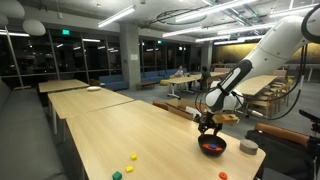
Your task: Put some of the rings in the black bowl
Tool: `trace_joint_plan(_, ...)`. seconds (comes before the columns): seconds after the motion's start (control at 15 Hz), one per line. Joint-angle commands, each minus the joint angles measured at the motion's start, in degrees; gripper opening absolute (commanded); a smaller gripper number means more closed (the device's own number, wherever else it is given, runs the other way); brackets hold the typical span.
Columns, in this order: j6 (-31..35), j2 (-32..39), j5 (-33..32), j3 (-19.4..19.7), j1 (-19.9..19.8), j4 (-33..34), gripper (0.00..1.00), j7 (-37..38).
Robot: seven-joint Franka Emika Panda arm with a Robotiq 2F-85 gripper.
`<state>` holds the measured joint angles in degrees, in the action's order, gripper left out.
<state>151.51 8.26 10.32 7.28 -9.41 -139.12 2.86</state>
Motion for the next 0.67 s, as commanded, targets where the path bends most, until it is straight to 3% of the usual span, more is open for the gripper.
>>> trace_joint_plan(0.0,-1.5,0.4,4.2,-2.3,2.5,0.3,1.00,5.6)
trace_joint_plan(0.4,-0.5,0.3,10.4,-7.1,8.2,-2.0,1.00,17.8)
trace_joint_plan(0.6,-2.7,0.9,6.8,-8.5,11.3,-1.2,1.00,19.9)
